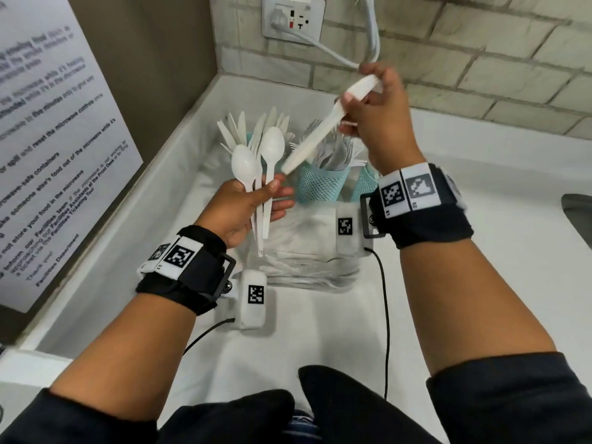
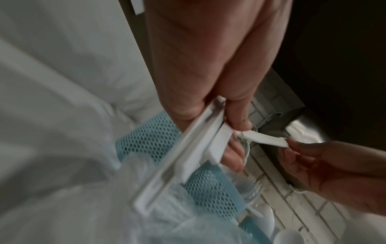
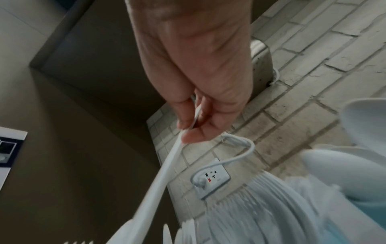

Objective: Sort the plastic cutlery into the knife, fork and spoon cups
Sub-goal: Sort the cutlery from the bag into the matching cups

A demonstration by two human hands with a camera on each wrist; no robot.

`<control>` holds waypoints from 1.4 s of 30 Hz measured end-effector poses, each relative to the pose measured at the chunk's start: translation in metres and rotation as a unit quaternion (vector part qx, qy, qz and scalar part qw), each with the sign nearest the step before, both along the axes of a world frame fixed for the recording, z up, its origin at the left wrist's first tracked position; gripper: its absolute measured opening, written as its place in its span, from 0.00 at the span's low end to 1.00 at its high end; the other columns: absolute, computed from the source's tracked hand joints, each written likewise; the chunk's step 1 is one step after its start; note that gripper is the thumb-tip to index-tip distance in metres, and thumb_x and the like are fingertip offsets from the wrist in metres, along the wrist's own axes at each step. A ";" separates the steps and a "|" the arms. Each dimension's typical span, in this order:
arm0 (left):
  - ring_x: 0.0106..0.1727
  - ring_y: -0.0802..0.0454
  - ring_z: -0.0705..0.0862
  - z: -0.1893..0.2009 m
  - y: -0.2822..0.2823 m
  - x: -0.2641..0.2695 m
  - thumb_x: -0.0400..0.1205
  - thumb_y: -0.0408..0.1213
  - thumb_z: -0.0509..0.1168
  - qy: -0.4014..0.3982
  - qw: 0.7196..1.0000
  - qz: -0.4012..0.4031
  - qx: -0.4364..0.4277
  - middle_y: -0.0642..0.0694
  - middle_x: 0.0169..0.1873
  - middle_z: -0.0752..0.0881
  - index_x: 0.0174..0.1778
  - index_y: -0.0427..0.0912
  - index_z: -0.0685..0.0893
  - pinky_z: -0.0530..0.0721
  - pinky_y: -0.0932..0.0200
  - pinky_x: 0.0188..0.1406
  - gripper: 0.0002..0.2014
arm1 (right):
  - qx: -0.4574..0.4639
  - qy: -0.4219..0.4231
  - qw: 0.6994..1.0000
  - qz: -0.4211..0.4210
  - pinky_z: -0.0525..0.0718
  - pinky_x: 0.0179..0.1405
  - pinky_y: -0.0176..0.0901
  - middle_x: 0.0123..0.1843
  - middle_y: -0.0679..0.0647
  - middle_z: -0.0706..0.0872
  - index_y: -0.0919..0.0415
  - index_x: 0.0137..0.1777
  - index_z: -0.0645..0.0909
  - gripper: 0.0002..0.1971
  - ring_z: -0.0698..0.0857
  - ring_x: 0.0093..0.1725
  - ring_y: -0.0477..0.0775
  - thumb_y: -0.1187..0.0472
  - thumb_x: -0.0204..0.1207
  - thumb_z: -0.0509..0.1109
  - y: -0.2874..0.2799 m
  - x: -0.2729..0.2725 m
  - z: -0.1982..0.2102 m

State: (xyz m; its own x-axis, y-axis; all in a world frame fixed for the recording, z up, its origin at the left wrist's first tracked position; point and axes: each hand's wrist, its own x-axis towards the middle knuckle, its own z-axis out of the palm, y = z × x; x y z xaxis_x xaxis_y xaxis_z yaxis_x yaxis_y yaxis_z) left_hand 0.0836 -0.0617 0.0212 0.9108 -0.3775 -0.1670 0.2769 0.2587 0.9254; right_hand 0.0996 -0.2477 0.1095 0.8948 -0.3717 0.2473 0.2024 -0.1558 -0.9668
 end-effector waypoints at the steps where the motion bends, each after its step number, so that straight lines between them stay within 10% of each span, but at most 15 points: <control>1: 0.38 0.53 0.91 0.001 0.003 0.000 0.83 0.33 0.61 -0.004 1.000 0.009 -0.002 0.48 0.36 0.91 0.52 0.40 0.83 0.89 0.61 0.40 0.07 | 0.010 -0.027 0.999 -0.032 0.84 0.31 0.36 0.47 0.59 0.84 0.54 0.56 0.68 0.14 0.87 0.41 0.52 0.72 0.78 0.64 -0.001 0.005 0.005; 5: 0.35 0.55 0.90 0.005 0.012 0.000 0.84 0.35 0.59 -0.010 0.999 0.033 -0.001 0.49 0.34 0.91 0.54 0.42 0.83 0.88 0.64 0.35 0.08 | 0.012 -0.122 0.983 -0.138 0.88 0.34 0.46 0.46 0.58 0.84 0.56 0.54 0.67 0.12 0.86 0.43 0.57 0.72 0.79 0.63 0.013 0.023 0.007; 11: 0.29 0.61 0.87 0.005 0.010 -0.002 0.84 0.35 0.60 0.012 0.998 0.054 0.000 0.52 0.29 0.89 0.54 0.44 0.83 0.85 0.69 0.29 0.08 | -0.232 -0.104 0.965 -0.065 0.74 0.32 0.41 0.29 0.43 0.72 0.65 0.59 0.73 0.10 0.74 0.29 0.44 0.70 0.79 0.63 0.053 0.038 -0.032; 18: 0.26 0.60 0.76 0.005 0.014 -0.001 0.84 0.33 0.59 0.047 0.997 0.065 -0.023 0.53 0.25 0.83 0.56 0.43 0.84 0.77 0.70 0.22 0.10 | -0.583 0.039 0.810 0.046 0.65 0.56 0.47 0.54 0.54 0.83 0.55 0.59 0.78 0.13 0.71 0.66 0.57 0.63 0.81 0.55 0.059 0.044 -0.058; 23: 0.24 0.61 0.74 0.005 0.010 -0.002 0.84 0.36 0.59 0.032 0.998 0.044 -0.020 0.54 0.25 0.80 0.54 0.44 0.83 0.74 0.71 0.21 0.08 | -0.469 0.047 0.880 0.051 0.65 0.63 0.50 0.62 0.49 0.84 0.50 0.67 0.78 0.16 0.67 0.69 0.57 0.55 0.86 0.53 0.052 0.036 -0.043; 27: 0.22 0.63 0.73 0.007 0.004 -0.004 0.84 0.43 0.59 0.024 1.000 0.015 -0.007 0.54 0.27 0.76 0.56 0.42 0.83 0.72 0.73 0.20 0.12 | -0.303 -0.024 0.953 0.014 0.77 0.53 0.41 0.49 0.51 0.87 0.57 0.59 0.82 0.14 0.79 0.54 0.51 0.52 0.83 0.60 0.044 0.021 -0.032; 33: 0.24 0.61 0.72 0.012 -0.011 -0.009 0.84 0.47 0.57 0.012 0.999 -0.047 0.014 0.53 0.28 0.76 0.53 0.42 0.84 0.72 0.72 0.20 0.15 | -0.304 0.085 0.944 0.097 0.73 0.30 0.29 0.28 0.39 0.76 0.60 0.55 0.84 0.13 0.78 0.23 0.32 0.52 0.78 0.69 0.026 0.001 -0.033; 42: 0.30 0.58 0.87 0.013 -0.022 -0.015 0.88 0.41 0.51 0.031 0.993 -0.112 0.009 0.51 0.34 0.91 0.53 0.42 0.82 0.83 0.67 0.27 0.14 | -0.130 0.117 0.979 0.102 0.75 0.20 0.29 0.31 0.53 0.81 0.63 0.47 0.81 0.04 0.78 0.20 0.38 0.62 0.80 0.67 0.005 -0.030 -0.038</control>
State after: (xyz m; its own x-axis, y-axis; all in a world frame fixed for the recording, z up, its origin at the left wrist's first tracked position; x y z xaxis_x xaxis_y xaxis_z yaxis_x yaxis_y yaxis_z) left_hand 0.0687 -0.0833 0.0341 0.7926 -0.5652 -0.2286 0.3821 0.1683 0.9087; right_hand 0.0696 -0.2430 0.0717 0.9873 -0.1314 0.0897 0.0330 -0.3826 -0.9233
